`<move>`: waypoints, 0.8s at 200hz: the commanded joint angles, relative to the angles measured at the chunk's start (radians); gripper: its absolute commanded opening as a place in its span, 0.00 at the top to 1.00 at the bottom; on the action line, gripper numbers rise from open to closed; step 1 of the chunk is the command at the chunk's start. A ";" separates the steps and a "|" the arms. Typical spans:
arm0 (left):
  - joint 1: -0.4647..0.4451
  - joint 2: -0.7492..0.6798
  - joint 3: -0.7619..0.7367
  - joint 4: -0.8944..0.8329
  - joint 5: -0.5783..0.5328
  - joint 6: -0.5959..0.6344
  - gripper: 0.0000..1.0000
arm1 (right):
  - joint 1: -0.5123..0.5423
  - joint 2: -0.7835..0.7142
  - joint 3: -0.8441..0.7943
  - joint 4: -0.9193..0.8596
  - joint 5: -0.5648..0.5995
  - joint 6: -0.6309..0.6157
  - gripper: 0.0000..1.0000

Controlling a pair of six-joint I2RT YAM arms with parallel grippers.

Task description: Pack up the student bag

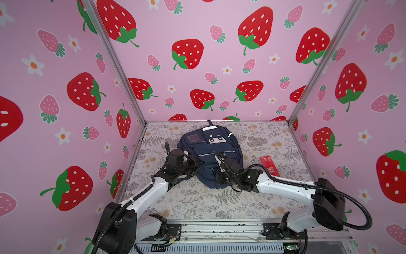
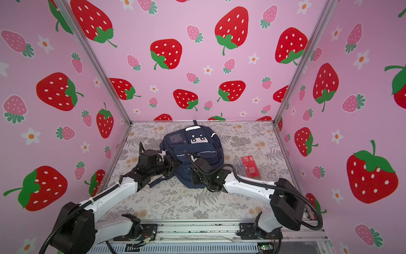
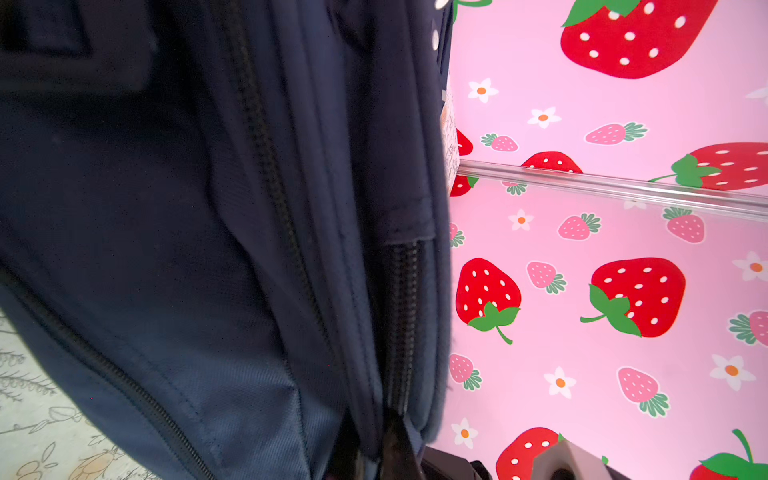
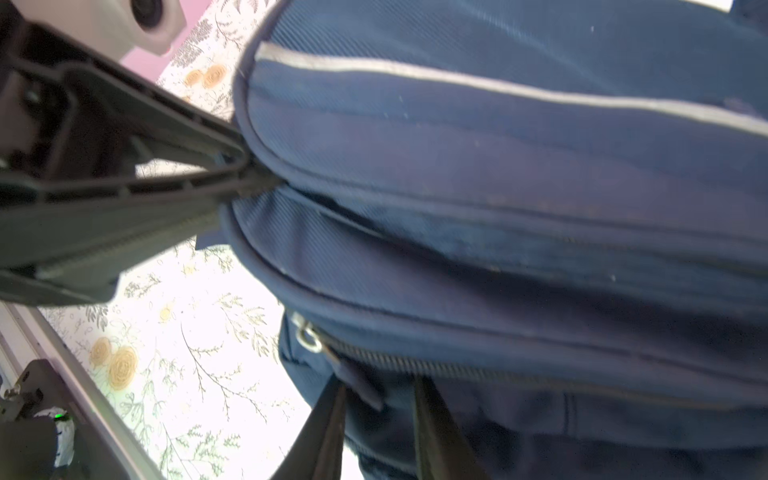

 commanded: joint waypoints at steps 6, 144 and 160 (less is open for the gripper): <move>-0.004 -0.028 0.049 0.105 0.006 -0.017 1.00 | -0.001 0.014 0.043 0.003 0.028 -0.030 0.70; 0.010 0.009 0.056 0.115 0.022 -0.002 1.00 | 0.001 0.060 0.066 -0.022 0.024 -0.022 1.00; 0.027 0.005 0.059 0.107 0.026 0.005 1.00 | 0.002 0.038 0.061 -0.056 0.039 -0.014 1.00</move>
